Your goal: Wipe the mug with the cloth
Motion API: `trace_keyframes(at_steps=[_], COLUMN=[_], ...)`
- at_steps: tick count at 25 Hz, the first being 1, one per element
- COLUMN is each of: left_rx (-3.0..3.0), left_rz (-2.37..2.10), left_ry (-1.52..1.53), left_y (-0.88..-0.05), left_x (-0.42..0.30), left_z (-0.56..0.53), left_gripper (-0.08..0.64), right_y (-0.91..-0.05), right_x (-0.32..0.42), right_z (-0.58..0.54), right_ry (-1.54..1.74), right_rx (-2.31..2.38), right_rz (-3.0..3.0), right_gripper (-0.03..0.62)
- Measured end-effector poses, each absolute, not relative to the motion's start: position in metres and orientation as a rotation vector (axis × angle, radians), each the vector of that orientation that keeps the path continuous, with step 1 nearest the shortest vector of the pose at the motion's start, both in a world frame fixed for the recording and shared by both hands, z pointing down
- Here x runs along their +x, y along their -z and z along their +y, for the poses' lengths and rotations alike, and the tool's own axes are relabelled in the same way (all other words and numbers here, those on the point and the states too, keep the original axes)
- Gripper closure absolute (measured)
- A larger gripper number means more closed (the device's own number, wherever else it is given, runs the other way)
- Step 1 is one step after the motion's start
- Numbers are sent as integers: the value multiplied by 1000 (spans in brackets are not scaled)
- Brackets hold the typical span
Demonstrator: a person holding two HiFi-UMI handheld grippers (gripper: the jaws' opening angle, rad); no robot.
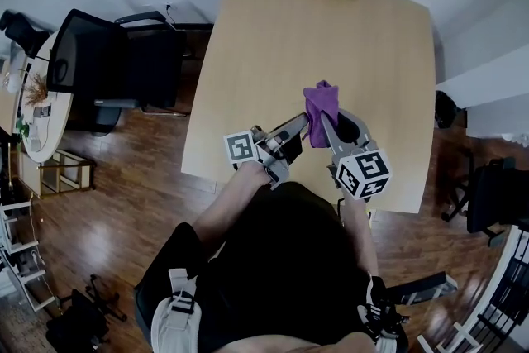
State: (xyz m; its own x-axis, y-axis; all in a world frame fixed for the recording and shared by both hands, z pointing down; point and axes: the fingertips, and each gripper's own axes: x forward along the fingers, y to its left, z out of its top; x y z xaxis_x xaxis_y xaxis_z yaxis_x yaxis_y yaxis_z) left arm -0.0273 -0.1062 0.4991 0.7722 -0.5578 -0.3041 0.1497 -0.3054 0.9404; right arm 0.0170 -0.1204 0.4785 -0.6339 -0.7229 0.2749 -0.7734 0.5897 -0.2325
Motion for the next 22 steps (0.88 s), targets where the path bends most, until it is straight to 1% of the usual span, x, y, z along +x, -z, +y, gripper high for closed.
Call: trace_keyframes(at_steps=[4,7,11,15,17,22], left_rx=[1696,1621,1535,1488,1491,1526], left_rz=[-346,-357,-361,-323,-289,-276], left_ry=[750,814,892,944,956,958], left_y=[-507,-505,-496,-479,-468,-457], left_x=[-36,-43,-50,-47,-41,-39], left_z=[-108,-117,-132,-142,-141,-137], left_gripper=[512,516,515,515,517,517], right_y=[-500,-479,-435,-446,-451,-446], right_x=[74,92,43,-19,-25,1], right_z=[-140,-137,-108,-83,-84,-99], right_ry=[-471,-414,-169,-25,4,36], right_rx=[1499,1575,1373,1086,1074,1197], right_rz=[-2469,-2493,-2716,-2737,-2718,-2696], right_gripper=[528,528,528,528,528,528])
